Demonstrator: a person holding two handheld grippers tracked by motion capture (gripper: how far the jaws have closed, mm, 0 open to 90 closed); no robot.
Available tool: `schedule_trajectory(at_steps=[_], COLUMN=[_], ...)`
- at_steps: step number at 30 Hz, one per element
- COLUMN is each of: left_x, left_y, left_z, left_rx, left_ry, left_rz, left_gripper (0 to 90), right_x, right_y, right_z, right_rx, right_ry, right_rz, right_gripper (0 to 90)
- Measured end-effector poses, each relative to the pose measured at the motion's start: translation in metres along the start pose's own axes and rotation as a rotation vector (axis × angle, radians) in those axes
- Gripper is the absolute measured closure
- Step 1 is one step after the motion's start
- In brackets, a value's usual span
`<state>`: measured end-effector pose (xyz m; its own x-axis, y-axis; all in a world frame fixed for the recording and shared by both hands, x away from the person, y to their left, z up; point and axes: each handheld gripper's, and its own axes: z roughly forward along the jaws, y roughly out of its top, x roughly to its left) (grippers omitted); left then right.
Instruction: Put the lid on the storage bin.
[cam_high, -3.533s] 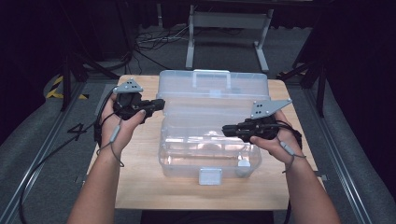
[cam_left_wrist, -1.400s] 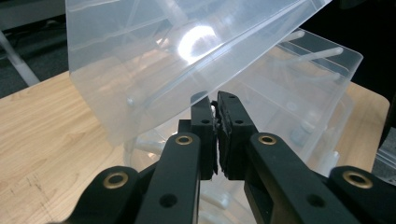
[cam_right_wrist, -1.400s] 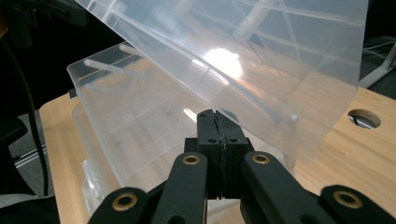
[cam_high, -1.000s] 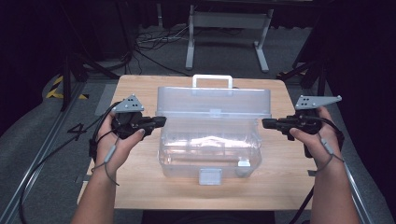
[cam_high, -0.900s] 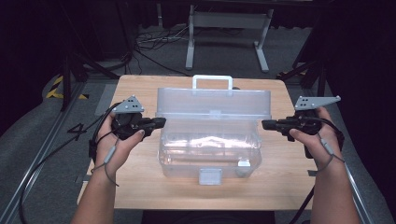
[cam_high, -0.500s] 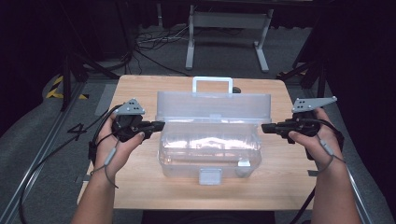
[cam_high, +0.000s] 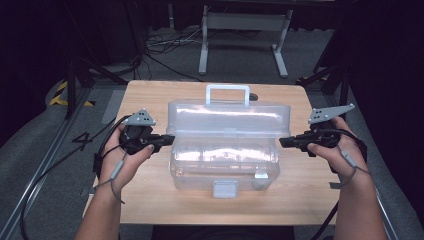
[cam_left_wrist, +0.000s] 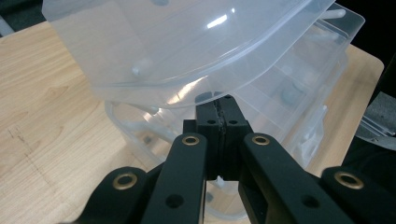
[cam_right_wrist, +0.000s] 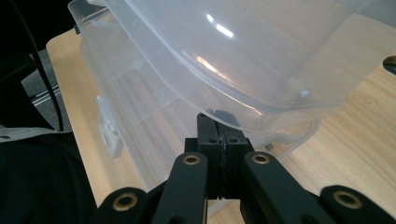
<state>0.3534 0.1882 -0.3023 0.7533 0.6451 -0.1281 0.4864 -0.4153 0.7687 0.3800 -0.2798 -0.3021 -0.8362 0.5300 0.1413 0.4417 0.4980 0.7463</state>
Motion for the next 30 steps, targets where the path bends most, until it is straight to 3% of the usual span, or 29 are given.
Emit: schedule_trajectory(at_steps=[30], left_x=[-0.0061], left_y=[-0.0080], left_z=[0.0010], left_rx=[0.133], left_ry=[-0.022], left_rz=[0.013], left_gripper=[89.5], right_x=[0.0027], right_y=[-0.0056], right_z=[0.0034], right_rx=[0.147], right_ry=[0.025], right_rz=[-0.036], right_gripper=[90.0])
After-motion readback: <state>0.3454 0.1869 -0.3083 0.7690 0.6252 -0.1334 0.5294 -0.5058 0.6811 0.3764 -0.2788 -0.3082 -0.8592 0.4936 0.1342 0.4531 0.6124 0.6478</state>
